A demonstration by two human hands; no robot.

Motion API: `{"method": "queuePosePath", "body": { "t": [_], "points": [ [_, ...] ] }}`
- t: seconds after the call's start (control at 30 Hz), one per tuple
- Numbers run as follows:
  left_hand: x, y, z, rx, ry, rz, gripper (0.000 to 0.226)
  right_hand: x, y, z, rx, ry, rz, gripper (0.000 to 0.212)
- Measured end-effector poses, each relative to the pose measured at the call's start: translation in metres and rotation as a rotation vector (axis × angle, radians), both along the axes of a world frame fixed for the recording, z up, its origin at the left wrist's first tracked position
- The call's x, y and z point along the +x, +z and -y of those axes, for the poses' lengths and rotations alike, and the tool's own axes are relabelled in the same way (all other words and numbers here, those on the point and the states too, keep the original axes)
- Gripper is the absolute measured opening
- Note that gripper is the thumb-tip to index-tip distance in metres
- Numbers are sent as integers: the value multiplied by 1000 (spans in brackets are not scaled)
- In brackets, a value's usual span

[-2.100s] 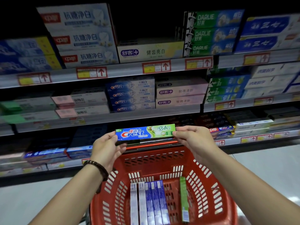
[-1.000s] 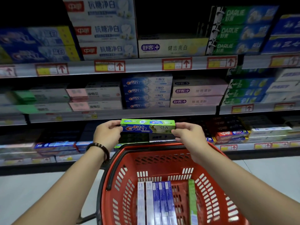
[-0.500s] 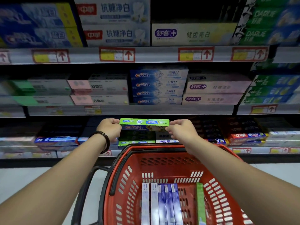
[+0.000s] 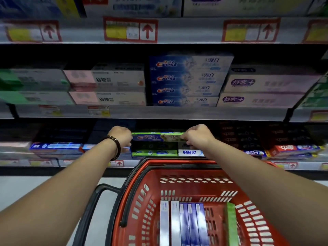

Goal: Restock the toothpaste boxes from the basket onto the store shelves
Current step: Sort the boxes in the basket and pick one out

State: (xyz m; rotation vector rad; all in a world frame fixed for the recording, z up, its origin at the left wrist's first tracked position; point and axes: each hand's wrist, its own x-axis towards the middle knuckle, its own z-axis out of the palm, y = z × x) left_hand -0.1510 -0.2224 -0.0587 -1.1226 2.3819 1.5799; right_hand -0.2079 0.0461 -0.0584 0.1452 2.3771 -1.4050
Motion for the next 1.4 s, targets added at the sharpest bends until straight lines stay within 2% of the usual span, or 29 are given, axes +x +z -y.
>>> {"method": "queuePosePath", "body": {
  "t": [0.13,0.3,0.63,0.87,1.4],
  "points": [
    [-9,-15,10,3,3,57,14,-10,-12,9,22,6,34,24],
    [-13,-25,12,-11,-20,90,20,-21,-27,14,38,23,77,32],
    [-14,-41,15,-56,-53,146,18,-31,-47,22,-6,3,182,13],
    [-15,-48,14,-116,-104,154,11,-32,-57,22,-17,12,234,12],
    [-15,-61,17,-288,-243,157,18,-35,-65,22,-10,45,302,8]
  ]
}}
